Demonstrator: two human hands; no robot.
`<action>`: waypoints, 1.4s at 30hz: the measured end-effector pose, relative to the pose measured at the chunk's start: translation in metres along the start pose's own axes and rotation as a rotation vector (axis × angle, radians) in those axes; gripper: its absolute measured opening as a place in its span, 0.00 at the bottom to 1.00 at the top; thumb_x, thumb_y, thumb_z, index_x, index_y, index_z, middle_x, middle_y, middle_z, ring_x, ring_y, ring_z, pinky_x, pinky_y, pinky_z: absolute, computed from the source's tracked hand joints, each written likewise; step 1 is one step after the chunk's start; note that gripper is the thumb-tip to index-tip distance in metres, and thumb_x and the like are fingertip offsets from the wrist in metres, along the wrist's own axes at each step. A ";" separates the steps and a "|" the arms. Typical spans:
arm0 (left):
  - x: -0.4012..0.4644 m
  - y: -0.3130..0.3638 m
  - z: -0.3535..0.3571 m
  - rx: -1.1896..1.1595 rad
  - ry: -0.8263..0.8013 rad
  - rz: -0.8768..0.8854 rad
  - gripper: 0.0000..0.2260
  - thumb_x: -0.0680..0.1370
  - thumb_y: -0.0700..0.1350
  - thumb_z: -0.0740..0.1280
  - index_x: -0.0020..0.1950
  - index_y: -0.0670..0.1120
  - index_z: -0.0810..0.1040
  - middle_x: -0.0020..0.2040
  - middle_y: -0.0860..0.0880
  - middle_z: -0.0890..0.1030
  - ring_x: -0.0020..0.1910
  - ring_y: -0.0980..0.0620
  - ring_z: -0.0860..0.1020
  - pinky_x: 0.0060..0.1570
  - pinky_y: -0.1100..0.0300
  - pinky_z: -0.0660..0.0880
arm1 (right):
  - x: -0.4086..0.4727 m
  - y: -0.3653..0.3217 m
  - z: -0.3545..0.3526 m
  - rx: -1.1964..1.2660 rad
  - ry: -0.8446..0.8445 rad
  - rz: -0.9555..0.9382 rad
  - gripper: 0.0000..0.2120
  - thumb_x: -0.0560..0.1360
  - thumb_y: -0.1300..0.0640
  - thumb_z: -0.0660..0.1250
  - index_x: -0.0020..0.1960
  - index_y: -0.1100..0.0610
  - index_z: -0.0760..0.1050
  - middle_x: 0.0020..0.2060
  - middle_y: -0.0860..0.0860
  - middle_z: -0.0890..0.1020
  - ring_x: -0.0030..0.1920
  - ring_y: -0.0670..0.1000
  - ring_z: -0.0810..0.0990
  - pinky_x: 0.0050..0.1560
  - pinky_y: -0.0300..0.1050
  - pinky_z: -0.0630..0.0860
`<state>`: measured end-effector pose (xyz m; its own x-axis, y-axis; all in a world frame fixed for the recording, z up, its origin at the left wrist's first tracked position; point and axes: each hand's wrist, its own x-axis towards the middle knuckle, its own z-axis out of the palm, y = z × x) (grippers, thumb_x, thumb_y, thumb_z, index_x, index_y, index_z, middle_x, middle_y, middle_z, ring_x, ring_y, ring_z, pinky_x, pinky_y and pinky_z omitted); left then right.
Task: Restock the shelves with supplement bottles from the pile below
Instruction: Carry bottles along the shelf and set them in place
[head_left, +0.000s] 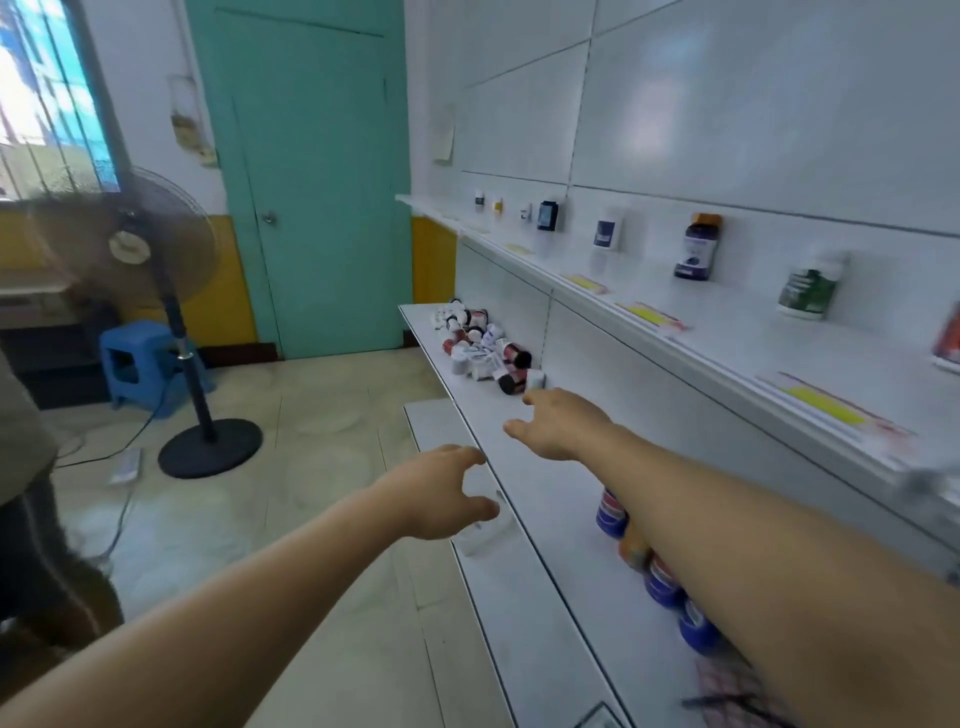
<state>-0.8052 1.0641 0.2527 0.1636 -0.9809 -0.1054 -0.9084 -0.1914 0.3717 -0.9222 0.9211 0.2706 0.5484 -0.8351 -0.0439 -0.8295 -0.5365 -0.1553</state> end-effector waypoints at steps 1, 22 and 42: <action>0.023 -0.015 -0.010 -0.006 -0.010 0.008 0.30 0.76 0.59 0.64 0.75 0.53 0.60 0.75 0.52 0.62 0.71 0.49 0.65 0.66 0.56 0.64 | 0.025 -0.006 -0.001 0.011 -0.008 0.014 0.32 0.77 0.38 0.57 0.75 0.52 0.60 0.73 0.55 0.65 0.68 0.58 0.68 0.64 0.53 0.70; 0.488 -0.271 -0.069 0.061 -0.246 0.050 0.30 0.76 0.58 0.65 0.75 0.51 0.60 0.74 0.48 0.64 0.70 0.47 0.66 0.67 0.57 0.65 | 0.508 0.004 0.082 0.219 -0.102 0.293 0.28 0.75 0.39 0.61 0.72 0.51 0.65 0.69 0.54 0.70 0.66 0.57 0.71 0.60 0.46 0.69; 0.813 -0.370 -0.038 0.157 -0.497 0.472 0.34 0.74 0.56 0.69 0.76 0.51 0.57 0.75 0.45 0.59 0.71 0.43 0.62 0.68 0.51 0.63 | 0.698 0.026 0.184 0.388 0.057 0.777 0.21 0.71 0.43 0.67 0.58 0.54 0.71 0.54 0.53 0.78 0.53 0.57 0.78 0.50 0.51 0.77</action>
<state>-0.3218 0.3358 0.0642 -0.4232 -0.8187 -0.3880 -0.8898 0.2950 0.3482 -0.5411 0.3466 0.0545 -0.1730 -0.9578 -0.2297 -0.8661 0.2590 -0.4275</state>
